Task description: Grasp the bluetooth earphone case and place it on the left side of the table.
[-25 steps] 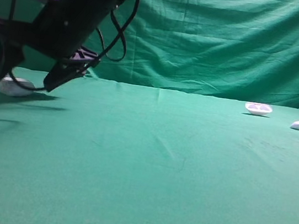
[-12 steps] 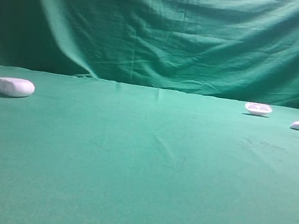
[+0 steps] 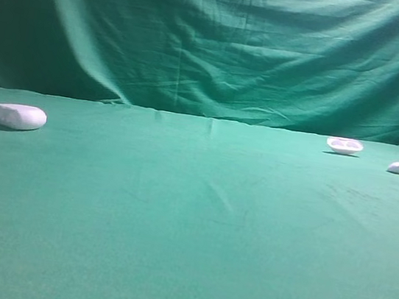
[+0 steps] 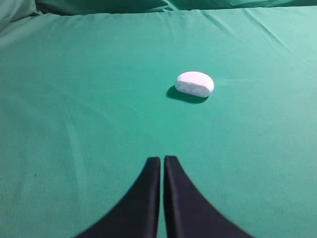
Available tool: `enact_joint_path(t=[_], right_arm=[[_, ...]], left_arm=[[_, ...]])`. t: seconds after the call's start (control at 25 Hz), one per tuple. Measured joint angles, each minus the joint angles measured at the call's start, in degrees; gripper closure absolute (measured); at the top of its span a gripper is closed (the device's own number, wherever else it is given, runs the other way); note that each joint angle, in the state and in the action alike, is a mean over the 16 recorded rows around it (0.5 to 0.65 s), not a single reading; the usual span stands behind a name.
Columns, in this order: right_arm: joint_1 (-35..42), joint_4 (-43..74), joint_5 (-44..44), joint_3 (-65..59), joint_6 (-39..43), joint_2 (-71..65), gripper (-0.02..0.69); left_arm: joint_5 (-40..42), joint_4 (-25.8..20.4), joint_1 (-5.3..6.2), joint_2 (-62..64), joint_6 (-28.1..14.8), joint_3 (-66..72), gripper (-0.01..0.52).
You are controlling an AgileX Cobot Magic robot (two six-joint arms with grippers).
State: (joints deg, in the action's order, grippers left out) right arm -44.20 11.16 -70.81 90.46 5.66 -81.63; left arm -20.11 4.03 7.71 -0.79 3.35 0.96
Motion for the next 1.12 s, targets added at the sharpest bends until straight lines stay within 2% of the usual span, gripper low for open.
enact_joint_path(t=[0.2,0.56,0.92,1.12], right_arm=[[0.09,1.19,4.98,-14.68,4.11,14.01,0.665],[0.11,-1.50,20.18,-37.23,6.38,35.33,0.665],[0.58,-4.22,27.82,-49.27,2.93,46.06,0.665],[3.97,-4.14,30.98,-54.22,0.76,50.38,0.665]], left_arm=[[0.00,0.00,0.00,0.00,0.00,0.00,0.514],[0.00,0.00,0.00,0.00,0.00,0.00,0.514],[0.00,0.00,0.00,0.00,0.00,0.00,0.514],[0.00,0.00,0.00,0.00,0.00,0.00,0.514]])
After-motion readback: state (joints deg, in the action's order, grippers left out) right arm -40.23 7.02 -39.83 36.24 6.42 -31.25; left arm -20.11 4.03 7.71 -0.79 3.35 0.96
